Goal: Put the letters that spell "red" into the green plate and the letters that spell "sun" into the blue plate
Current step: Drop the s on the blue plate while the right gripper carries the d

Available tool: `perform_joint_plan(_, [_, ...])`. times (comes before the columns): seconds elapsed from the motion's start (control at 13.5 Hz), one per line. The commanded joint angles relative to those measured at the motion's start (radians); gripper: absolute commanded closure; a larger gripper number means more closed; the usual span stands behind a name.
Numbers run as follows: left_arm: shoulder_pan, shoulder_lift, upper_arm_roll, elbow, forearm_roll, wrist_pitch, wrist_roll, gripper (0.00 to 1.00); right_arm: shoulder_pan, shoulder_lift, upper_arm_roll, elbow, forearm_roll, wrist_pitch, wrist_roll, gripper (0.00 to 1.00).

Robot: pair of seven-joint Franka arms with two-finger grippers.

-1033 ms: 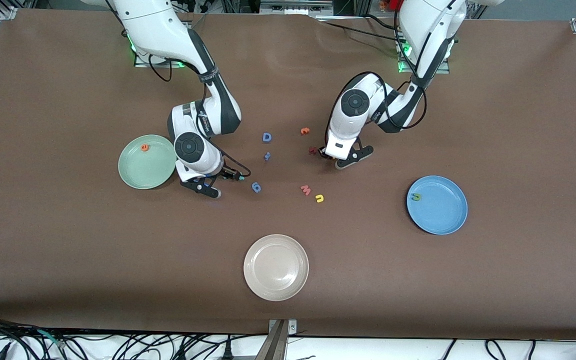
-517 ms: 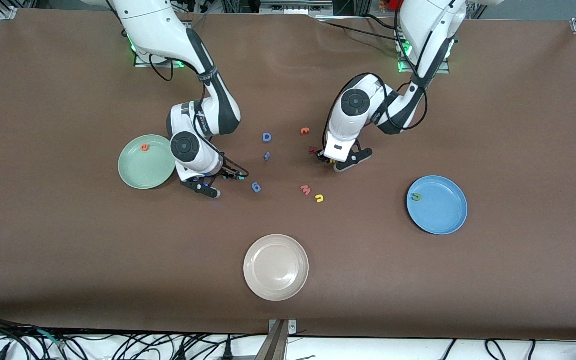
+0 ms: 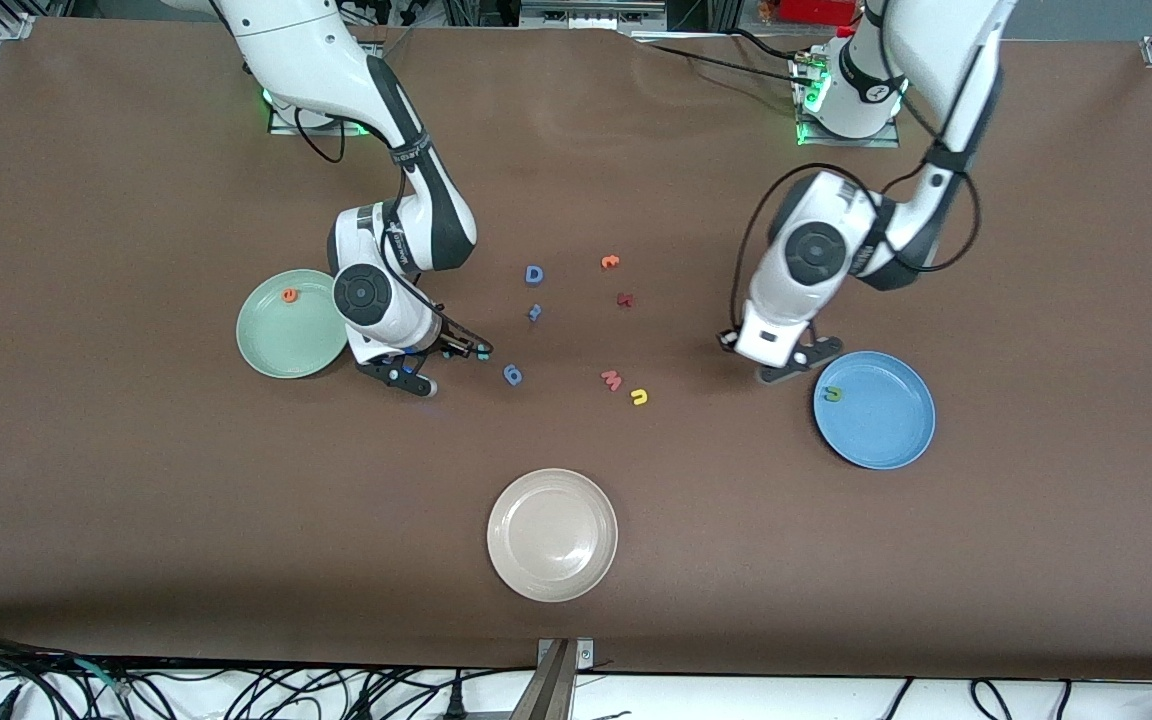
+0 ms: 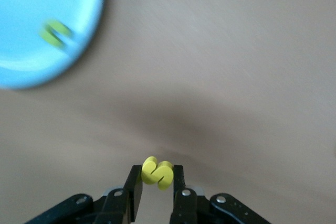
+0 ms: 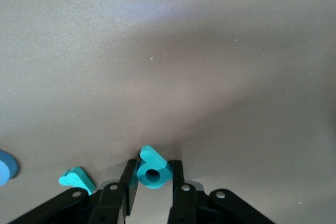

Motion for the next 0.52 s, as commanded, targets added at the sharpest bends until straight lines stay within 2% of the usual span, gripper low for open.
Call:
perform_joint_plan(0.0, [0.051,-0.022,0.054,0.047,0.036,-0.100,0.169,0.87,-0.010,-0.022,0.001,-0.027,0.015,-0.022,-0.026,0.94])
perform_joint_plan(0.15, [0.069,-0.018,0.113,0.058,0.036,-0.100,0.272,0.87,-0.008,-0.034,-0.028,-0.020,0.013,-0.069,-0.024,0.94])
perform_joint_plan(0.37, [0.111,0.023,0.122,0.096,0.033,-0.099,0.343,0.86,-0.008,-0.093,-0.089,-0.010,0.010,-0.192,-0.036,0.94])
perform_joint_plan(0.44, [0.112,0.042,0.122,0.119,0.030,-0.097,0.343,0.82,-0.008,-0.121,-0.113,-0.010,0.010,-0.230,-0.051,0.94])
